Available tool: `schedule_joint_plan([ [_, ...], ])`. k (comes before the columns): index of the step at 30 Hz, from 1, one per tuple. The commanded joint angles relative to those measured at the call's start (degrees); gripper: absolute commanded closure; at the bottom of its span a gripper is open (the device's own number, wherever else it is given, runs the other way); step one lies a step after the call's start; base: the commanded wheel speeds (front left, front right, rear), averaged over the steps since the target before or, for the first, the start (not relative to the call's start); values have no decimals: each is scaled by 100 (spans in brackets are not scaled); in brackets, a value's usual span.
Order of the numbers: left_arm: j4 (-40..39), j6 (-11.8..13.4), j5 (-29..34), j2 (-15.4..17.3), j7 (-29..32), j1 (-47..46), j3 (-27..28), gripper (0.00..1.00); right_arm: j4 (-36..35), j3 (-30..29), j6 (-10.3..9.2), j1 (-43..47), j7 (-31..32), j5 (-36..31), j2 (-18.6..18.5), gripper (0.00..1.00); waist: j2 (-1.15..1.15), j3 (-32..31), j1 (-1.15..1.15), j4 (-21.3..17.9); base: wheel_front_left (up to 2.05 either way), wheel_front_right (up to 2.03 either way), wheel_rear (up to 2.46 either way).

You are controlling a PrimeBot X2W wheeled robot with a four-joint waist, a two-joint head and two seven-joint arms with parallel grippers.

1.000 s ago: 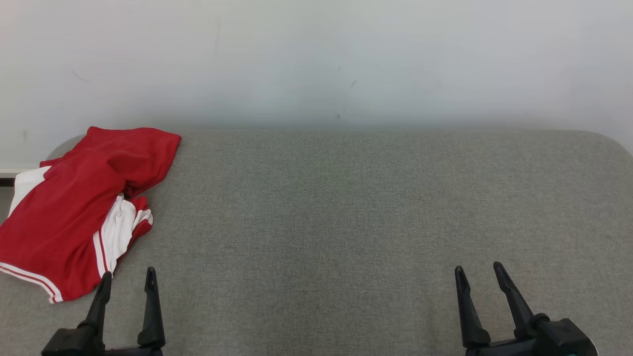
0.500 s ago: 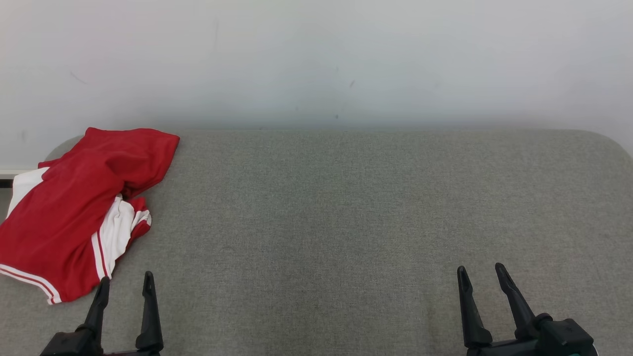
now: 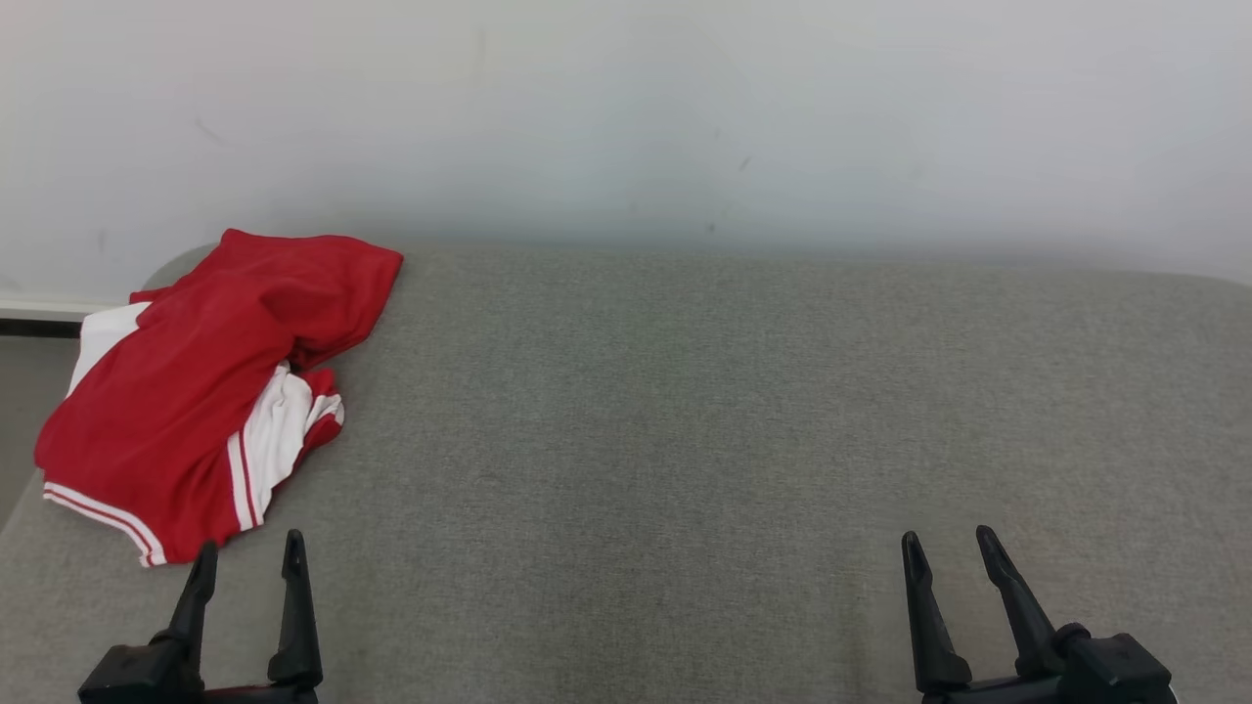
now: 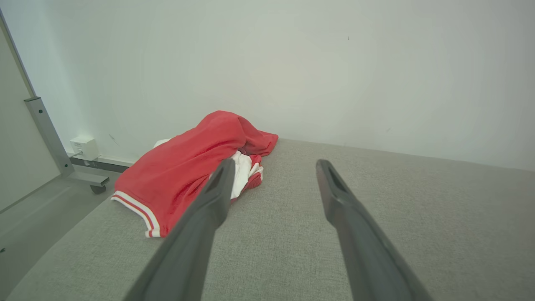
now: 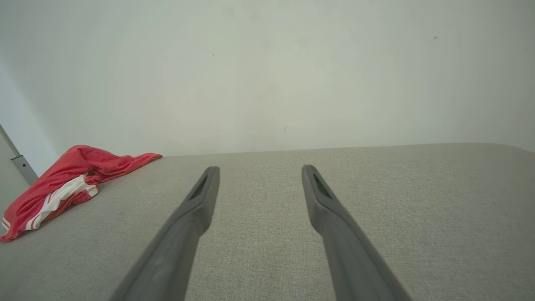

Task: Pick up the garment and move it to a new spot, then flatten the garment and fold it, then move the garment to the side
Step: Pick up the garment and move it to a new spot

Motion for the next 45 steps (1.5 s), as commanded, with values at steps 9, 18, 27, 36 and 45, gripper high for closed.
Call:
schedule_joint_plan([
  [9, 80, 43, -181, 60, -57, -44, 86, 0, 28, 115, -12, -17, 44, 39, -15, 0, 0, 126, 0, 931, 0, 0, 0],
  [18, 166, 123, -238, 62, -121, 8, 136, 0, 19, 213, -12, -132, 126, 7, -15, 0, 0, 217, 0, 1508, 0, 0, 0],
  [27, 222, 170, -280, 110, -140, -38, 166, 0, 88, 304, -12, -181, 116, 66, -17, 0, 0, 268, 0, 1884, 0, 0, 0],
  [36, 274, 204, -331, 165, -131, -36, 183, 0, 191, 367, -12, -237, 71, 115, -16, 0, 0, 246, 0, 2122, 0, 0, 0],
  [45, 265, 274, -361, 167, -124, 60, 167, 0, 254, 412, -12, -215, 48, 127, -16, 0, 0, 211, 0, 2153, 0, 0, 0],
])
